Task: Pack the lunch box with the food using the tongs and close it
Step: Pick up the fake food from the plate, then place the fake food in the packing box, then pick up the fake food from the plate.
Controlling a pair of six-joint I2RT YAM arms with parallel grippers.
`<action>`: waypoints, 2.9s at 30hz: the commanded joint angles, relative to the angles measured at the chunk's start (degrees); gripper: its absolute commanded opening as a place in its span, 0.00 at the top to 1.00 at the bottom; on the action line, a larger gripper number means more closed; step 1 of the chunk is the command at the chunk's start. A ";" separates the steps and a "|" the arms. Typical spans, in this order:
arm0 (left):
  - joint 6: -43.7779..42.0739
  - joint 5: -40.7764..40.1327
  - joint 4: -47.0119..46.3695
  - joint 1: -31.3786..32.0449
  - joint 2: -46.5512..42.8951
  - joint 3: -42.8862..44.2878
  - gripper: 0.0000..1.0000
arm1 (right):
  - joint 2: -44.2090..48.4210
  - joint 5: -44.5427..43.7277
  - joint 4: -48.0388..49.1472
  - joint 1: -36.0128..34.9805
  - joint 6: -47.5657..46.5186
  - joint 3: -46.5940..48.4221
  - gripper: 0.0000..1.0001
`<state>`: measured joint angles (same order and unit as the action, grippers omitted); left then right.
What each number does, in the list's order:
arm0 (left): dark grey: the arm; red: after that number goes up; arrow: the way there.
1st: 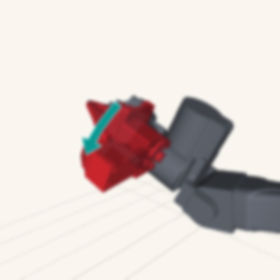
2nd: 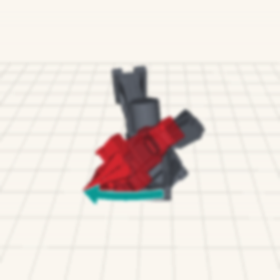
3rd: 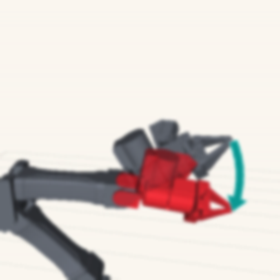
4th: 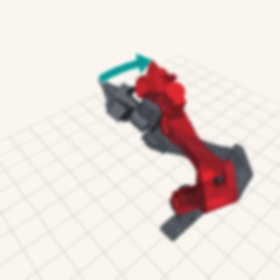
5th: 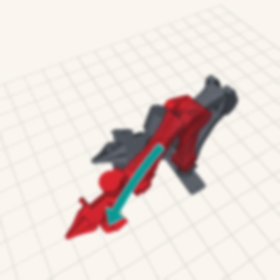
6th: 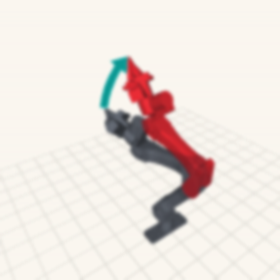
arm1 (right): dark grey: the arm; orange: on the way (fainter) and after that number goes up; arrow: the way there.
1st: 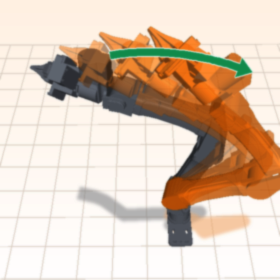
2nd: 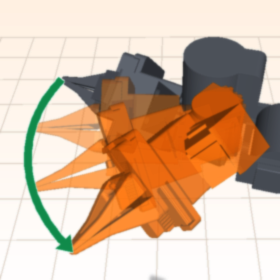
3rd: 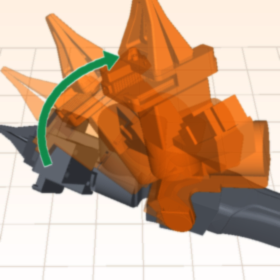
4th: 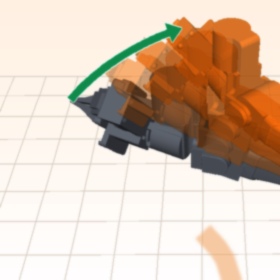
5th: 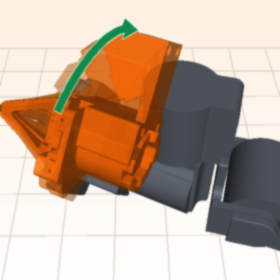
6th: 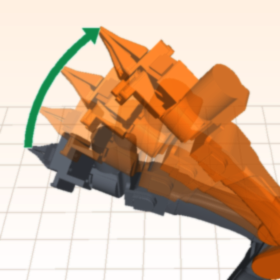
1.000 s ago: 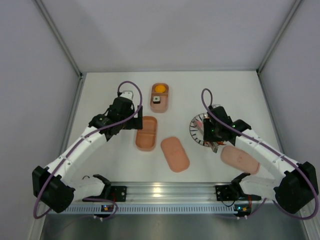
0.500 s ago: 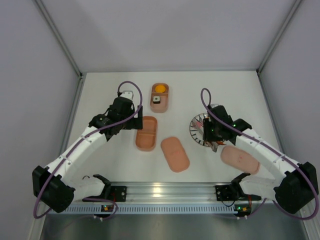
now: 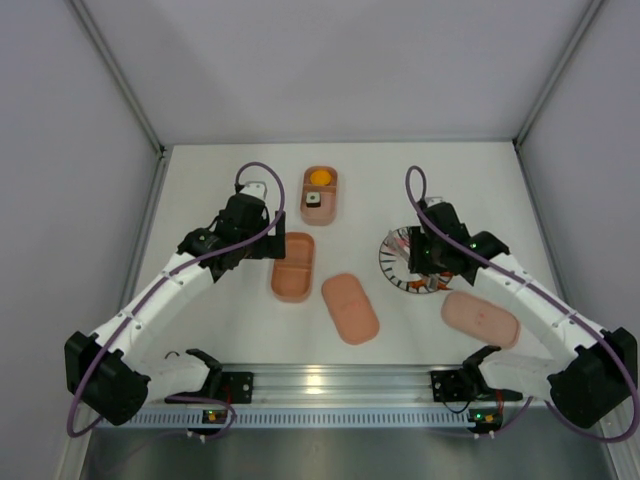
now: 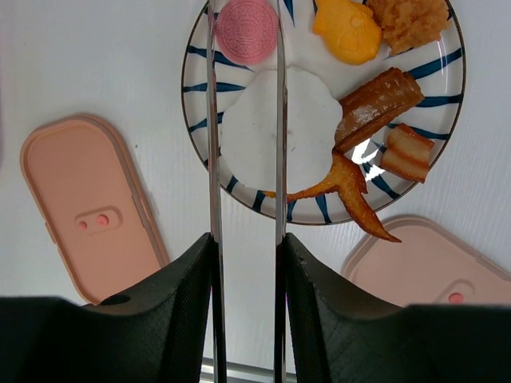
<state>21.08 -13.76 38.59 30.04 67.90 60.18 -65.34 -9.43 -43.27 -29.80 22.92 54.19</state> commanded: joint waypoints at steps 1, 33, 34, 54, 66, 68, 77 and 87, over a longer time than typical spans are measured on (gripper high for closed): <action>0.28 -0.04 -1.85 -0.33 -0.22 0.11 0.01 | 1.88 -1.47 -1.65 0.89 -0.94 3.37 0.63; -0.07 -0.48 -1.68 -0.34 0.04 0.20 0.01 | -32.46 6.62 4.77 -6.85 1.25 41.16 0.64; -0.08 -0.48 -1.76 -0.25 0.04 0.20 0.01 | -33.44 6.71 5.47 -7.11 1.34 42.30 0.65; -0.08 -0.22 -1.76 -0.33 0.22 0.20 0.01 | -42.85 1.96 7.14 -7.38 1.52 47.23 0.62; -0.07 -0.30 -1.59 -0.33 0.22 0.02 0.01 | -44.17 2.49 7.23 -7.46 1.34 48.29 0.57; -0.07 -0.30 -1.67 -0.25 0.22 0.11 0.01 | -44.26 2.23 7.23 -7.46 1.34 48.37 0.55; 0.01 -0.22 -1.67 -0.25 0.22 0.11 0.01 | -40.76 0.30 5.91 -7.46 0.90 48.20 0.55; 0.01 0.13 -1.59 -0.25 -0.40 0.02 0.01 | -21.60 -6.91 1.88 -7.11 0.55 32.75 0.54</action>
<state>21.06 -13.87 38.61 30.04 68.03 60.18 -95.70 -12.05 -40.10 -36.29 24.01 90.72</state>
